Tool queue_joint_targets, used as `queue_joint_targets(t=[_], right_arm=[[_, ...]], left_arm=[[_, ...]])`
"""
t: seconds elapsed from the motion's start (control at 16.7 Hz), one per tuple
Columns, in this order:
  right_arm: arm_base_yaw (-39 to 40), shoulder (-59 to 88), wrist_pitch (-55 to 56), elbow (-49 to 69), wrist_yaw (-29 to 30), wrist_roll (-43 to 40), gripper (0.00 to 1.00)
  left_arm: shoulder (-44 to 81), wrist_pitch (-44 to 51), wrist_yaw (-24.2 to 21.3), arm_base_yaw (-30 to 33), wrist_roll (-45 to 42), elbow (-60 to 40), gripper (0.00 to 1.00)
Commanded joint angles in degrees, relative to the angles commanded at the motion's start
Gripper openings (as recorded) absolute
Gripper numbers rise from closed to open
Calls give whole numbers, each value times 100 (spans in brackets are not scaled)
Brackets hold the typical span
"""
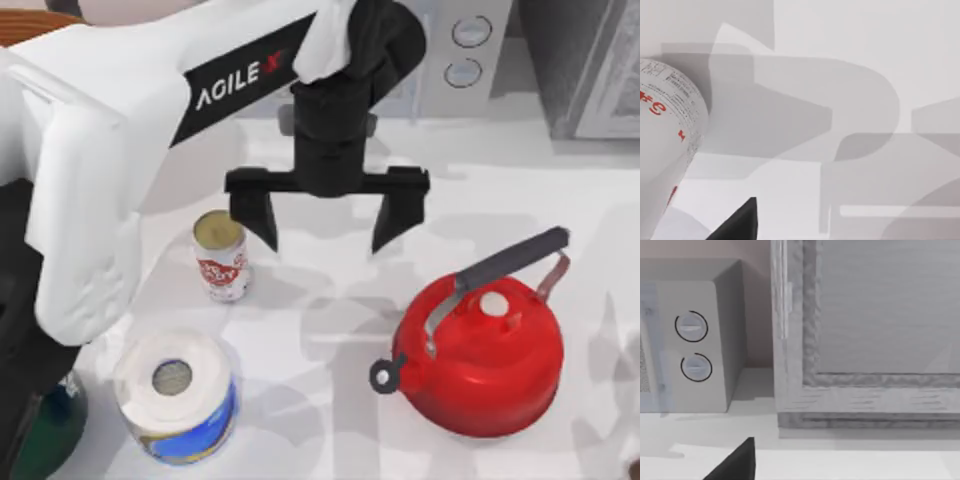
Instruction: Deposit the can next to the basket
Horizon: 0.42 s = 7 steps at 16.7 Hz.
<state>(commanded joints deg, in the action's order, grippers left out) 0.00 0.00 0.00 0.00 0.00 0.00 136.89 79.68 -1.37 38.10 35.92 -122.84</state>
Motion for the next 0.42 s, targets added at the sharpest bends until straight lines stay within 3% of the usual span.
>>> queue_joint_targets(t=[0.42], right_arm=[[0,0,0,0,0,0,100]], left_arm=[[21,322,113,-21,23,-697,100]])
